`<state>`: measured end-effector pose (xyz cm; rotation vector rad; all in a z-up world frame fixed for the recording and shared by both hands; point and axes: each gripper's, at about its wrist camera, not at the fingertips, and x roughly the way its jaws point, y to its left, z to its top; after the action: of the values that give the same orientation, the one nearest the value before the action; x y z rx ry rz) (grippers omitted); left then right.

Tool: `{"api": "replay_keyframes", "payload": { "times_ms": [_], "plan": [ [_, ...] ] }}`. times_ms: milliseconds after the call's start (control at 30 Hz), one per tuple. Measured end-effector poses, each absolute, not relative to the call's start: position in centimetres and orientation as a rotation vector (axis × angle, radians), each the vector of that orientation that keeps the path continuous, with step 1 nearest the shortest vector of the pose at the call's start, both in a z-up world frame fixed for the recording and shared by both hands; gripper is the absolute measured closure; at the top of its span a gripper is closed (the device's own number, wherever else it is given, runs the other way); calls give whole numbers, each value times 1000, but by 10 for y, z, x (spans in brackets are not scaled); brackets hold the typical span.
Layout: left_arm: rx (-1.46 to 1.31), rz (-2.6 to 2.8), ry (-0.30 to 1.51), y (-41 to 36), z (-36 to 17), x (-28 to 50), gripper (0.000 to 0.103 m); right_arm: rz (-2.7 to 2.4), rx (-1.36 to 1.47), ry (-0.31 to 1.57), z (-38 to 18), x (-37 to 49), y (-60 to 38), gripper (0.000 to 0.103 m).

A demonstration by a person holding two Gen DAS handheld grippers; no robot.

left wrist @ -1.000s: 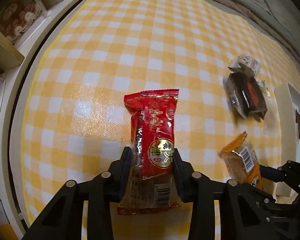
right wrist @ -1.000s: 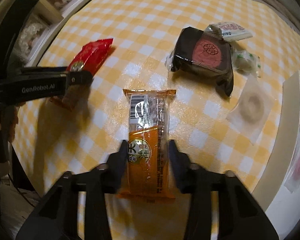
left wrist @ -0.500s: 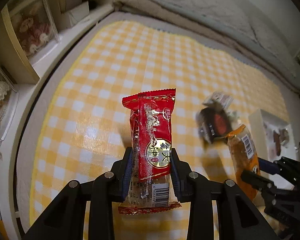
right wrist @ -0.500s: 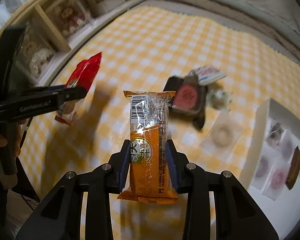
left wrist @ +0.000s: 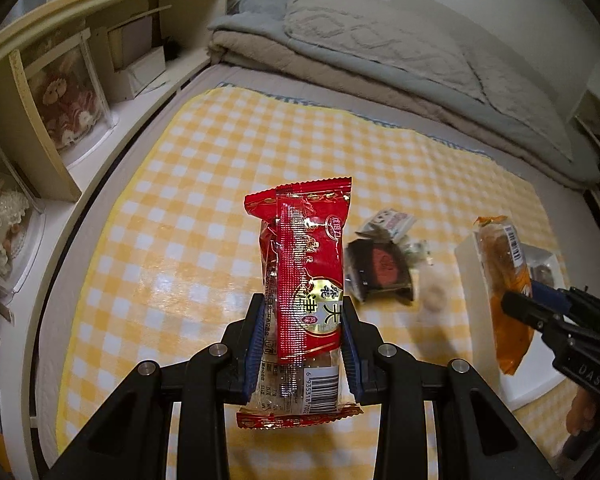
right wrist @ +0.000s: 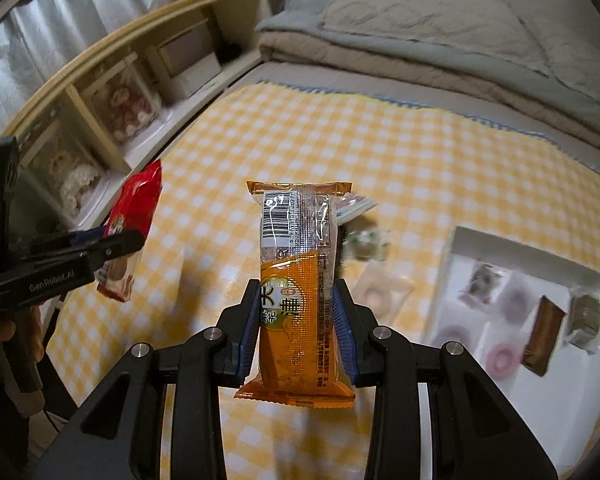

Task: Organize snacks
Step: 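Carry both bars into the white tray and open both tools to release them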

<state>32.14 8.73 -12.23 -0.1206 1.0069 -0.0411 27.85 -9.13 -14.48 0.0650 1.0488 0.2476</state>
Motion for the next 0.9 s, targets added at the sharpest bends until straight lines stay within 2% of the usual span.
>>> {"api": "replay_keyframes", "payload": {
  "times_ms": [333,900],
  "plan": [
    [-122,-146,969,30,-104,300,69,142,79,1016,-123,248,-143,68],
    [-113,-343,1063,-69,-120,301,69,-103,166,988,-103,175,-276,68]
  ]
}}
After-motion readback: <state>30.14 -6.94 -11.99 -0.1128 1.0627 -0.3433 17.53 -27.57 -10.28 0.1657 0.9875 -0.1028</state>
